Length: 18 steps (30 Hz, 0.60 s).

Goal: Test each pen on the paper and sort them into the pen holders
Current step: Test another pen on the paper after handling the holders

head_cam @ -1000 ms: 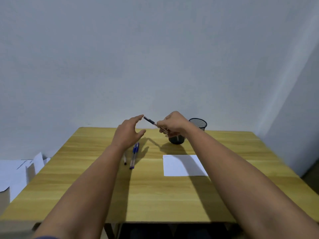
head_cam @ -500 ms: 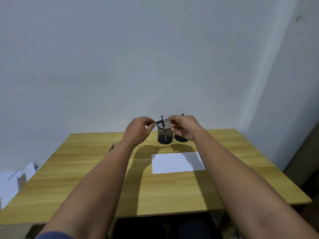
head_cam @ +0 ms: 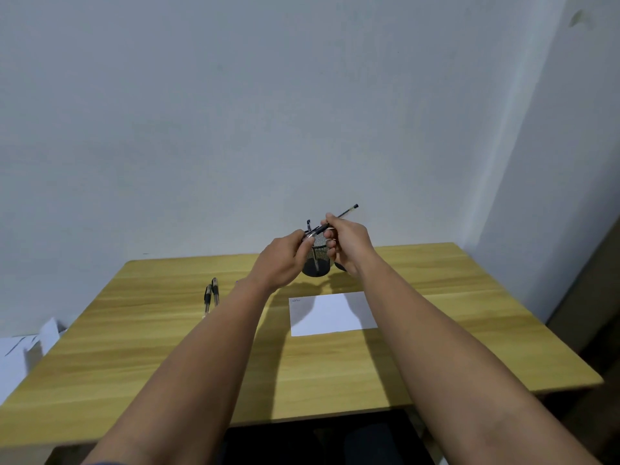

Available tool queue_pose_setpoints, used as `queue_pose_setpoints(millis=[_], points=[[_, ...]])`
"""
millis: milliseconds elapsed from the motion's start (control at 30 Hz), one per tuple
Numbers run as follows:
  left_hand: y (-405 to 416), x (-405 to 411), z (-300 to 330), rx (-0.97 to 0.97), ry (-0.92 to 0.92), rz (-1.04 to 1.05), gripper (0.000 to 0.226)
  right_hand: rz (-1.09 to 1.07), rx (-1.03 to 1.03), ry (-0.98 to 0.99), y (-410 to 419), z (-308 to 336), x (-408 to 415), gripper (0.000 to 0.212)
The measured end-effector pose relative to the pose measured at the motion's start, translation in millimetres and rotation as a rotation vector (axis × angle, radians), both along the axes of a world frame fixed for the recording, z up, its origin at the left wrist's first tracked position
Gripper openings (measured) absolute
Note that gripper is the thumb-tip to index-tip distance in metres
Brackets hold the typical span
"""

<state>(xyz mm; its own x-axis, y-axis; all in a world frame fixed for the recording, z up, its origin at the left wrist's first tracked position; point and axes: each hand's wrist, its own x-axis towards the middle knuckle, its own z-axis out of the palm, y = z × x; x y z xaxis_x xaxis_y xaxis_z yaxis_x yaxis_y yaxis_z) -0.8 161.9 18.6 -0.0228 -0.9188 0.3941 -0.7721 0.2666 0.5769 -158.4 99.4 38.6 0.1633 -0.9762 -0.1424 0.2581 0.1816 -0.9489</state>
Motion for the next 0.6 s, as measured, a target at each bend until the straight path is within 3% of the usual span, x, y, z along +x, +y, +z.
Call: queue_pose_setpoints(millis=[200,400,500,600], points=[[-6,-10,-11,0.034,0.216,-0.008,0.041,-0.009,0.001,0.1,-7,-14,10,0.027],[-20,-19,-10,0.154,0.233,-0.022,0.045,-0.16,0.051,0.184,-29,-23,24,0.035],[-19,-7,-13,0.22,0.261,-0.057,0.043,-0.365,0.088,0.14,-50,-19,8,0.034],[-12,25,-42,0.3,0.146,0.045,0.044,-0.504,0.045,0.217,-77,-11,-37,0.034]])
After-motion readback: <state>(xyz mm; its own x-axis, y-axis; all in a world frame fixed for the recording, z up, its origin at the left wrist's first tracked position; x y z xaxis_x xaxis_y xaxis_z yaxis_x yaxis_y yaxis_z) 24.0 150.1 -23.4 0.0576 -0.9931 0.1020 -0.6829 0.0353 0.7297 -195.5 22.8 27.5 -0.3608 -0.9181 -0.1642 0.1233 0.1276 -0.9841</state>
